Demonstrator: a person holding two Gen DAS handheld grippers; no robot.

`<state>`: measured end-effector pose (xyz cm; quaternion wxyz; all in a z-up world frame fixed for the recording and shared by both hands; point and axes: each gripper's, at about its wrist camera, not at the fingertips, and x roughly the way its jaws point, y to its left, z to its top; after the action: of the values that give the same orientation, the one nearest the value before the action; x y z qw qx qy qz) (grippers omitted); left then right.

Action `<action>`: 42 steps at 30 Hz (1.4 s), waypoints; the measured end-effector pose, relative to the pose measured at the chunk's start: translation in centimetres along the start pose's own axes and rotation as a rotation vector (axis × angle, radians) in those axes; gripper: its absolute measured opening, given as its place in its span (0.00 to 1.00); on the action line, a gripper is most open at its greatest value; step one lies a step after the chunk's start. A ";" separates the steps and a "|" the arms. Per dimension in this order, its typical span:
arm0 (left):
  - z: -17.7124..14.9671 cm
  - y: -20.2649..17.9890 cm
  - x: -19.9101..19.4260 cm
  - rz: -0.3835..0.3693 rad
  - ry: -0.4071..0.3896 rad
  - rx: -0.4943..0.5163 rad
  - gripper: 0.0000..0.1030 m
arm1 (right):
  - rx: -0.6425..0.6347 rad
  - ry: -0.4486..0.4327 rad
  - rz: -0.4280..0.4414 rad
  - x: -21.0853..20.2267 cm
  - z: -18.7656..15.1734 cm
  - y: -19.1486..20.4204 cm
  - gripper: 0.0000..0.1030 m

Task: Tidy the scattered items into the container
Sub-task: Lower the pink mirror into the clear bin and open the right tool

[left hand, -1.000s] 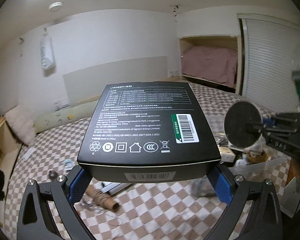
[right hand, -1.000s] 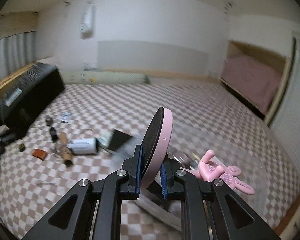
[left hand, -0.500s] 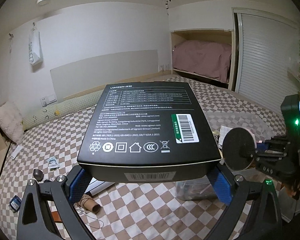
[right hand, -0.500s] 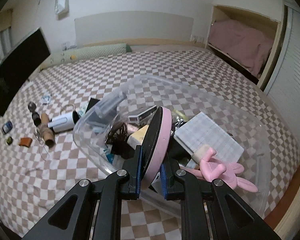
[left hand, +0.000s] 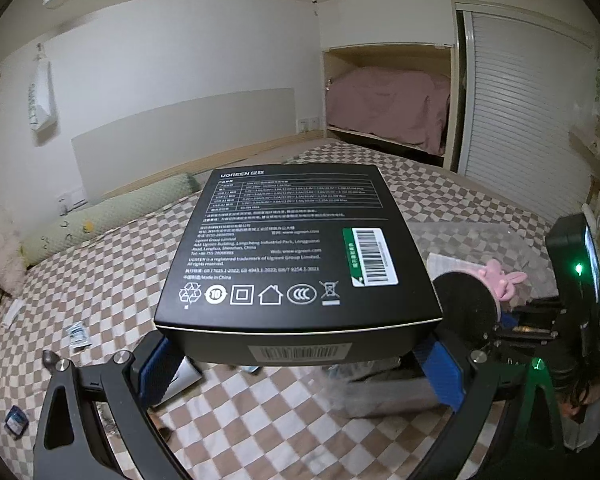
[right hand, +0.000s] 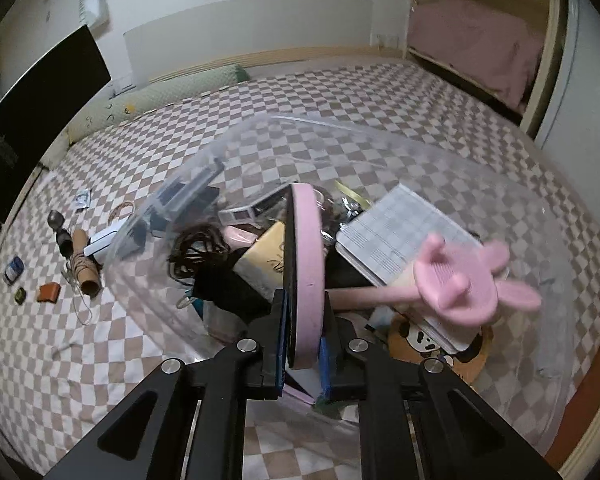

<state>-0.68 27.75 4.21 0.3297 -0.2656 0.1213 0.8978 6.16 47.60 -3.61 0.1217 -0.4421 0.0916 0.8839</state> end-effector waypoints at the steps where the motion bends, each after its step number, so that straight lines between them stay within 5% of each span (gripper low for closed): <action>1: 0.3 -0.3 0.5 -0.009 0.004 0.001 0.99 | 0.000 0.004 0.005 0.1 0.0 -0.3 0.13; 16: 2.8 -5.2 9.0 -0.112 0.133 0.043 0.99 | -0.053 0.026 0.024 0.8 -0.7 -1.6 0.15; 42: 1.4 -7.2 17.6 -0.098 0.381 0.010 0.99 | -0.035 0.042 0.084 0.7 -0.8 -2.1 0.15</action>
<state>-7.81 42.96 -4.69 0.3455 -0.4347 0.1729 0.8135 6.97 49.43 -4.83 0.0747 -0.4583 0.0972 0.8803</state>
